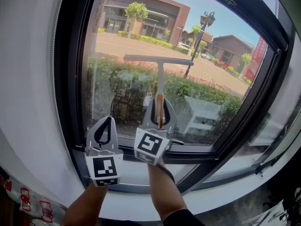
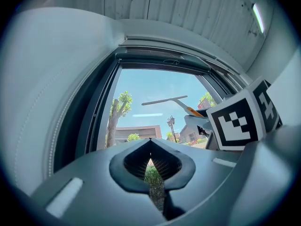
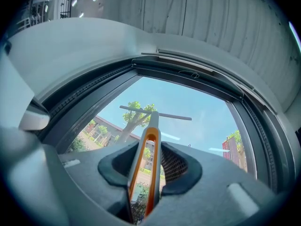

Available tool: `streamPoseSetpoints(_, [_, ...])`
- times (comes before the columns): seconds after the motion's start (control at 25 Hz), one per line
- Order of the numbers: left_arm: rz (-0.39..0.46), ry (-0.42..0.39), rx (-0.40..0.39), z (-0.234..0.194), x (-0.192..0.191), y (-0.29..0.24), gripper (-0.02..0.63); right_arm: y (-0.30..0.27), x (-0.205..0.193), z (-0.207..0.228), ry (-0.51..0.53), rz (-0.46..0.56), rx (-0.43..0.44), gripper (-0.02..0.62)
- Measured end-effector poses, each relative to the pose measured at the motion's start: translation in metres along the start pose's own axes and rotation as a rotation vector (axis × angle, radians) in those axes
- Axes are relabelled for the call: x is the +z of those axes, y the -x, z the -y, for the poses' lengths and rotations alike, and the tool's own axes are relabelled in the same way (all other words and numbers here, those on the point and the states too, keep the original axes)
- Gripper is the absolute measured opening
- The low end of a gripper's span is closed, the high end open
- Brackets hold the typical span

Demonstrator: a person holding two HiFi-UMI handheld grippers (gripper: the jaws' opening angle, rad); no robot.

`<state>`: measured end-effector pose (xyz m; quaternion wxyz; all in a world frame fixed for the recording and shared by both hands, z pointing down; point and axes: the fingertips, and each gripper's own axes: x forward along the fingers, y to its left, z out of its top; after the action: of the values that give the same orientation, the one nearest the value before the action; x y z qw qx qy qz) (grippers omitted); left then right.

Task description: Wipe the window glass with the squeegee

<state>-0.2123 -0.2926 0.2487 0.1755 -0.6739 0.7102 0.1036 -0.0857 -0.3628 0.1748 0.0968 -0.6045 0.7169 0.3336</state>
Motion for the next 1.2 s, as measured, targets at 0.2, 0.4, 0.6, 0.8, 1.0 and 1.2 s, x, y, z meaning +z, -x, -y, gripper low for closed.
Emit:
streamPoseSetpoints(0.2, [-0.019,-0.002,-0.005,0.005,-0.009,0.002,0.015,0.012,-0.023,-0.007,0.003,-0.017,0.017,0.117])
streamPoseSetpoints(0.4, [-0.029,-0.001,-0.005,0.009,-0.014,0.001,0.015,0.015,-0.022,-0.005,0.018,-0.018,0.017,0.117])
streamPoseSetpoints(0.6, [-0.025,-0.007,-0.002,0.010,-0.013,0.002,0.015,0.020,-0.022,-0.005,0.014,-0.017,0.025,0.117])
streamPoseSetpoints(0.8, [-0.030,-0.003,0.010,0.008,-0.014,-0.002,0.015,0.018,-0.006,0.013,-0.035,0.022,0.012,0.117])
streamPoseSetpoints(1.0, [0.008,-0.020,-0.001,0.010,0.009,-0.014,0.015,-0.004,0.018,0.044,-0.068,0.054,0.003,0.117])
streamPoseSetpoints(1.2, [0.070,-0.069,-0.023,0.016,0.046,-0.031,0.015,-0.037,0.046,0.088,-0.072,0.086,-0.026,0.118])
